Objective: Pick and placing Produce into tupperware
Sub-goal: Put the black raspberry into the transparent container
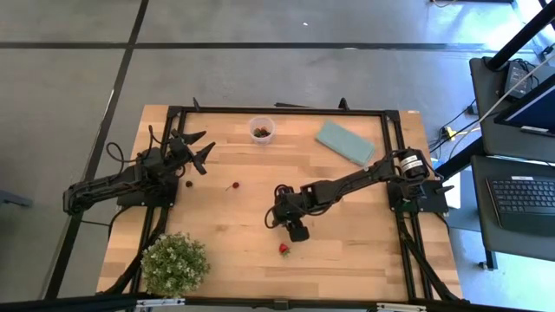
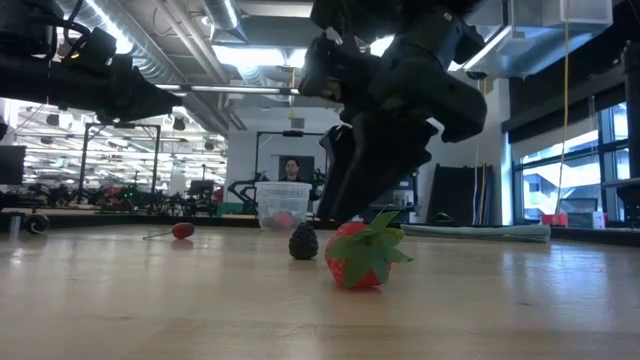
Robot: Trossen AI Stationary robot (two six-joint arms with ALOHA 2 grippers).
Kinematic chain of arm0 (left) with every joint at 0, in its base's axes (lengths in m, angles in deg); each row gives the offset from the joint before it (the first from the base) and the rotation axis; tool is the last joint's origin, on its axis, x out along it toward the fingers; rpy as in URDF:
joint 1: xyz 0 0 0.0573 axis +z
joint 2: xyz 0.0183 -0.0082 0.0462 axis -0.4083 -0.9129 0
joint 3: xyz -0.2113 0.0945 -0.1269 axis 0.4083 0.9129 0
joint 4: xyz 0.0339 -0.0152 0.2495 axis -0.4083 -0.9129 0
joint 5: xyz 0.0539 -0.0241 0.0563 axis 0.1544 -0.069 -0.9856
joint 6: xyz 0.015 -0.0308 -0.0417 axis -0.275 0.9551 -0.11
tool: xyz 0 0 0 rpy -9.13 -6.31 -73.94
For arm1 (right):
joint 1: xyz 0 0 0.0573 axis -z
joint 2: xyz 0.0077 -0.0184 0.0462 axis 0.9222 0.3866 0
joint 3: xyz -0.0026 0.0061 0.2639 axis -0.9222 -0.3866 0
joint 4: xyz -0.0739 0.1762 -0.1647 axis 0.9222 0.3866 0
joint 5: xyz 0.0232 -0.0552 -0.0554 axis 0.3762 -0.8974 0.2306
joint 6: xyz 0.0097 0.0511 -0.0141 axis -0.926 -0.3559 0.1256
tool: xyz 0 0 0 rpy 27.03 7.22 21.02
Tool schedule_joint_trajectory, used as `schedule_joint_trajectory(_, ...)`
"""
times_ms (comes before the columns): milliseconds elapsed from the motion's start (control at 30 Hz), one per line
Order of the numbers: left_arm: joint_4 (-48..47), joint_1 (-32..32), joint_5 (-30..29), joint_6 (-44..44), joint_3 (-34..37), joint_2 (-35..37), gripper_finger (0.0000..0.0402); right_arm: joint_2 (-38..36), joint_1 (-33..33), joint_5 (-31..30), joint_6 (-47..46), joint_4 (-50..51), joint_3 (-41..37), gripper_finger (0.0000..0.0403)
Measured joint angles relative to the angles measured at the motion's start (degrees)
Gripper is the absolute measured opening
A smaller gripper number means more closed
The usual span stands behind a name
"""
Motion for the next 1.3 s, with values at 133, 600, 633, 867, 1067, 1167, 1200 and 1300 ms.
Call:
schedule_joint_trajectory(133, 0.00, 0.00, 0.00, 0.00, -0.01, 0.00, 0.0247, 0.00, 0.00, 0.00, 0.00, 0.10, 0.00, 0.0272)
schedule_joint_trajectory(600, 0.00, 0.00, 0.01, 0.07, -0.02, 0.00, 0.0247, 0.00, 0.00, -1.34, 1.55, -2.10, 0.02, 0.0303)
schedule_joint_trajectory(633, 0.00, 0.00, 0.00, 0.07, 0.00, 0.00, 0.0247, 0.00, 0.00, -1.33, 1.80, -2.57, 0.02, 0.0303)
schedule_joint_trajectory(867, -0.02, 0.01, 0.02, 0.02, 0.00, 0.00, 0.0247, 1.58, 0.00, -1.33, 1.84, -6.51, 0.11, 0.0303)
schedule_joint_trajectory(1067, -0.02, 0.00, 0.02, 0.00, -0.02, 0.00, 0.0247, 2.43, 0.00, -1.18, 1.92, -8.74, 0.09, 0.0302)
schedule_joint_trajectory(1167, -0.02, 0.00, 0.02, 0.00, -0.02, 0.00, 0.0247, 2.97, 0.00, -0.85, 1.83, -9.10, 0.07, 0.0297)
schedule_joint_trajectory(1200, -0.02, 0.00, 0.01, 0.00, -0.01, 0.00, 0.0247, 3.25, 0.00, -0.49, 1.80, -9.42, 0.07, 0.0293)
schedule_joint_trajectory(1300, -0.02, 0.00, 0.01, 0.00, -0.01, 0.00, 0.0247, 4.67, 0.00, 0.68, 1.70, -10.45, 0.09, 0.0280)
